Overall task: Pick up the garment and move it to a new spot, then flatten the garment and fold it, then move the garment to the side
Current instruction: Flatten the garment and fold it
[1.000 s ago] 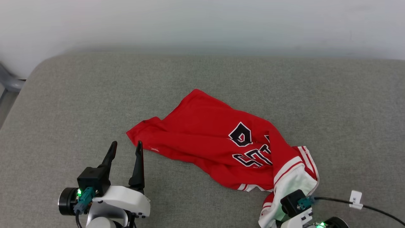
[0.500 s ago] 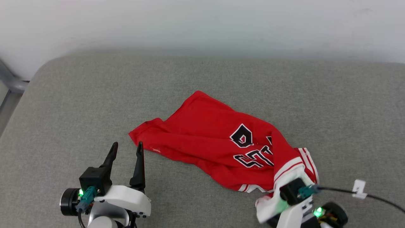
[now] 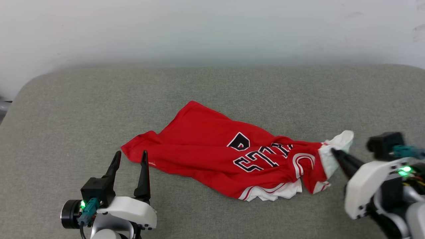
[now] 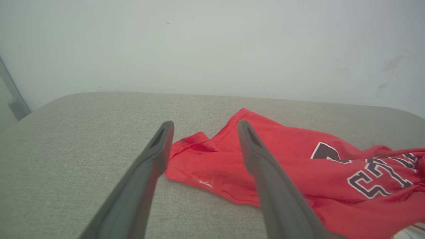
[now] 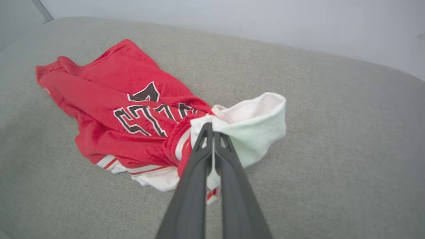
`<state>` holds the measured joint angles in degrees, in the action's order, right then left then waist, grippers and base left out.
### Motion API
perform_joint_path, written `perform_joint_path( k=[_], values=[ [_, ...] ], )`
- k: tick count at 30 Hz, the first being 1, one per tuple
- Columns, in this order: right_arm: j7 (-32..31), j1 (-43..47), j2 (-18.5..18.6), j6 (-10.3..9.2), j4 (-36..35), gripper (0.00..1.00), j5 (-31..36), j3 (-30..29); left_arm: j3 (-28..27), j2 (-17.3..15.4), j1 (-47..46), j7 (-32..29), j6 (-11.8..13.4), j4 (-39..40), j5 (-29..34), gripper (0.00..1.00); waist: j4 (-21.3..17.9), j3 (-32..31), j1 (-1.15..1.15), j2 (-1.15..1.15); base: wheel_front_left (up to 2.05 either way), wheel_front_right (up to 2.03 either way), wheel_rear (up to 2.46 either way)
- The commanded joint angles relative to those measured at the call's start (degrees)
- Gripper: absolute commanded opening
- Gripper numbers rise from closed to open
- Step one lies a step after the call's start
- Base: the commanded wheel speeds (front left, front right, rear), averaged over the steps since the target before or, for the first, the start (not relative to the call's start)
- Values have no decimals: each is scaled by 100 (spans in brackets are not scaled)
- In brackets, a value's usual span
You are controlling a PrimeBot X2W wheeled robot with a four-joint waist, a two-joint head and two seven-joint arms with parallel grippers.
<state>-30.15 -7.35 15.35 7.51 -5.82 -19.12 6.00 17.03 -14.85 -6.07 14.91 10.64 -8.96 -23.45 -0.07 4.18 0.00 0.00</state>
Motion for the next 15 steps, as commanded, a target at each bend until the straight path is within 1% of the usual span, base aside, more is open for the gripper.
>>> perform_joint_path(
  k=[1,4,8,11,13,15],
  values=[
    [45,-84,-6,-4,52,0,13,-142,5,9,39,38,-3,19,11,100,-20,44,0,0,0,0,0],
    [108,-211,34,-4,293,0,39,-768,12,19,-88,35,-29,54,33,100,-14,198,0,0,0,0,0],
    [293,-389,5,-5,620,0,75,-1463,14,21,-253,34,-71,95,71,100,14,490,0,0,0,0,0],
    [489,-536,-52,-4,948,0,25,-1890,-13,33,-360,30,-97,129,106,100,29,703,0,0,0,0,0],
    [694,-632,0,-4,1206,0,79,-2132,-30,34,-425,29,-106,158,126,100,44,861,0,0,0,0,0],
    [883,-744,-89,-2,1557,0,-1,-2313,-57,34,-476,29,-125,176,148,100,48,981,0,0,0,0,0]
  ],
)
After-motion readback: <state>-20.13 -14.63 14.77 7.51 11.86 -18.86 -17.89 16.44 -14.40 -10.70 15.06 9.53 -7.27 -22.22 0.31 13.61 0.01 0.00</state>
